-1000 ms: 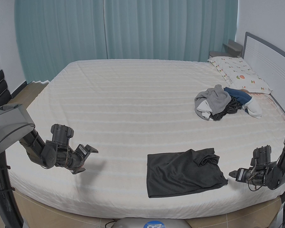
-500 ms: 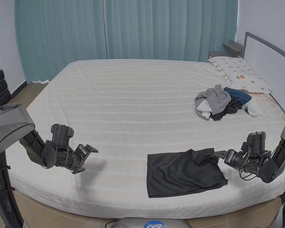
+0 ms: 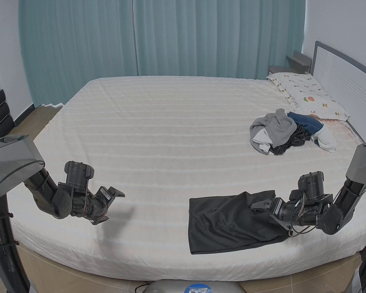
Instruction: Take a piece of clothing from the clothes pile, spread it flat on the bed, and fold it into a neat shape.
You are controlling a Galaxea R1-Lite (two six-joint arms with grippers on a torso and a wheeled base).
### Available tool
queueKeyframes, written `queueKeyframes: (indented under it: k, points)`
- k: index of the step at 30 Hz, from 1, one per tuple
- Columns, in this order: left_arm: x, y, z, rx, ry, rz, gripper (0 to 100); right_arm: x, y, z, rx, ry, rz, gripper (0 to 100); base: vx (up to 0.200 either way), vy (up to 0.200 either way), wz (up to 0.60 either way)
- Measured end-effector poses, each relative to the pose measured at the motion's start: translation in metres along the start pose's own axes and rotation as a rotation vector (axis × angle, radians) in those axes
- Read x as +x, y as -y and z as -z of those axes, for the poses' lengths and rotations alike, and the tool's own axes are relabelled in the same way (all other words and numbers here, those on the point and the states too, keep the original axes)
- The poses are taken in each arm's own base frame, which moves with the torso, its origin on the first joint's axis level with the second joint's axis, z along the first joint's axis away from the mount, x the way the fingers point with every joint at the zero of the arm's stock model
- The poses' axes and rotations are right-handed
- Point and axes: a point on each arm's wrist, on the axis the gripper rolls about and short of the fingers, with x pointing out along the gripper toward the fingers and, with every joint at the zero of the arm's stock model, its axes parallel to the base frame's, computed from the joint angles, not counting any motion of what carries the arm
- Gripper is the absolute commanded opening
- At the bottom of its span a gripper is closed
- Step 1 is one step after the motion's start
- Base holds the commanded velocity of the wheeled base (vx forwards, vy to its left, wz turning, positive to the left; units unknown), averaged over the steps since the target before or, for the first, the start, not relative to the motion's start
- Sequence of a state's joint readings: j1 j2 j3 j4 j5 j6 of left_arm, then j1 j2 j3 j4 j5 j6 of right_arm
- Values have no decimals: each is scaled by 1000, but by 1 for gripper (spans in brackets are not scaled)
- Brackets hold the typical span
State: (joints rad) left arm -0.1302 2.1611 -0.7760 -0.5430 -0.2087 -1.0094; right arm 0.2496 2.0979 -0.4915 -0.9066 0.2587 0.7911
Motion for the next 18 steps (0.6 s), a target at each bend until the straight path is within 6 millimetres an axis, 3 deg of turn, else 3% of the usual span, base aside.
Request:
queueKeyframes:
  k: [18]
  points:
    - [2, -6, 6, 16, 53, 22, 100, 60, -17, -10, -27, -28, -2, 100, 0, 0, 0]
